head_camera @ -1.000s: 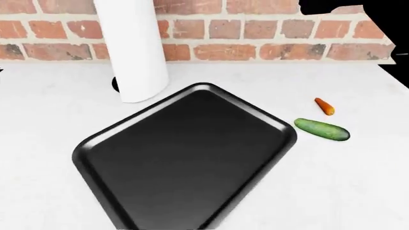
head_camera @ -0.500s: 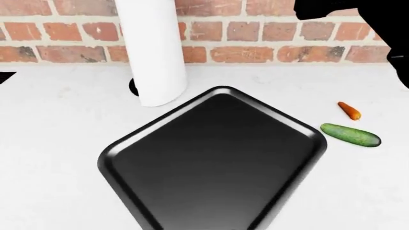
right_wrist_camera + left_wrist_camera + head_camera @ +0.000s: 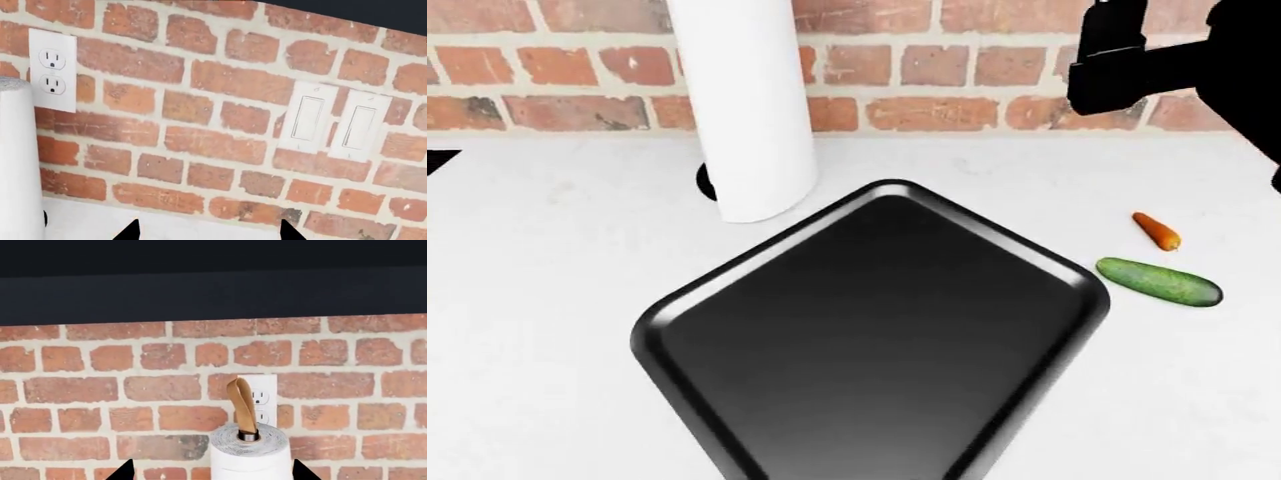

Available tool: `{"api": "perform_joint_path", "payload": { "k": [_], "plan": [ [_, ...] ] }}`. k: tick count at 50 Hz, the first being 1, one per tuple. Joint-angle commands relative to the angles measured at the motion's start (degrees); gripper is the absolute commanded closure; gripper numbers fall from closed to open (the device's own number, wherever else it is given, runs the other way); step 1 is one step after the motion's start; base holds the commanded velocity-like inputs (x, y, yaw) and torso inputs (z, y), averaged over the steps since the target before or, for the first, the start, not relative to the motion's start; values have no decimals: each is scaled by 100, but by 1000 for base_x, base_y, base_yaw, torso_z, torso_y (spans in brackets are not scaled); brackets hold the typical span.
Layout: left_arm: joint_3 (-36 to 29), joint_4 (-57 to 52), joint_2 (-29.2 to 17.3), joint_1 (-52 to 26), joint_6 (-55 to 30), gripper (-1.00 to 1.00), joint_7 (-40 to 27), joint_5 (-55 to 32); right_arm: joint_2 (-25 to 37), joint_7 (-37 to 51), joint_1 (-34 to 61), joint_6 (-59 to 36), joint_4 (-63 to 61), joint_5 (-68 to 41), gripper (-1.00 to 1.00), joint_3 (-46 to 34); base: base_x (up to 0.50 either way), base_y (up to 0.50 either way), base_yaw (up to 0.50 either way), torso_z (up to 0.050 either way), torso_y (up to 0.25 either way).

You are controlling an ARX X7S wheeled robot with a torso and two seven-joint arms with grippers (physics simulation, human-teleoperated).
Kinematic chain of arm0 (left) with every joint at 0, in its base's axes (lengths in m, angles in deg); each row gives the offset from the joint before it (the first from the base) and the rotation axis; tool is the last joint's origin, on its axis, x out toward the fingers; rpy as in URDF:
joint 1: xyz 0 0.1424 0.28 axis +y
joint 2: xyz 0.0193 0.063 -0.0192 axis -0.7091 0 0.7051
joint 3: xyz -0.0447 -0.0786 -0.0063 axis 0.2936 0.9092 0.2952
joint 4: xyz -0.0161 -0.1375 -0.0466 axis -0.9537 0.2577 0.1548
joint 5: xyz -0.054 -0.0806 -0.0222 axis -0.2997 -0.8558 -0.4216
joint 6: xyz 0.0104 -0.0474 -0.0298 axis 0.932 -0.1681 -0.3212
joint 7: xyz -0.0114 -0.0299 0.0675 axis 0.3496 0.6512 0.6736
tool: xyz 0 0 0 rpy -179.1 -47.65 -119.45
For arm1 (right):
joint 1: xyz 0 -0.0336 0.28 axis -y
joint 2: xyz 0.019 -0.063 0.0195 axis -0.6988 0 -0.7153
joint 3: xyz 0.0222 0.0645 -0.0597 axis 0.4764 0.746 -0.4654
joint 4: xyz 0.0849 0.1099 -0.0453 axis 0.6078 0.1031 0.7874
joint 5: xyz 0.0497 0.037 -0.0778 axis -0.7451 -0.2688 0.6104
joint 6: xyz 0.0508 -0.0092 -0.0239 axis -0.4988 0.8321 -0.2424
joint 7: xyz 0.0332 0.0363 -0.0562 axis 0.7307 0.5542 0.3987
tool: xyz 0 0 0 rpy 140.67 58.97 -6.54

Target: Place the two vegetables and bowl onto the tray for setting up a vegetable dip station.

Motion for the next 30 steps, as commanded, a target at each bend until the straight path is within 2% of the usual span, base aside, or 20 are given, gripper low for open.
{"api": "perform_joint_path", "payload": {
  "k": [1,7,15,22,30],
  "plan": [
    [-19,3,-22,-11,10,-100,-6,1,783,430,-398,-228,-184,-1131,-100,202,0,0,0,0,0],
    [-27,0,-31,3,28,-100,21,28,1126,449,-817,-109,-270,-1581,-100,391,0,0,0,0,0],
    [-33,8,-48,-30,30,-100,-8,-1,1480,120,-903,-371,-371,-1860,-100,274,0,0,0,0,0],
    [-48,7,-55,-42,33,-100,1,8,1617,-900,-1081,-406,-453,-1707,-100,711,0,0,0,0,0],
    [-64,1,-57,-69,31,-100,-33,-31,1839,-1413,-1069,-504,-400,-1886,-100,739,0,0,0,0,0]
  ]
}}
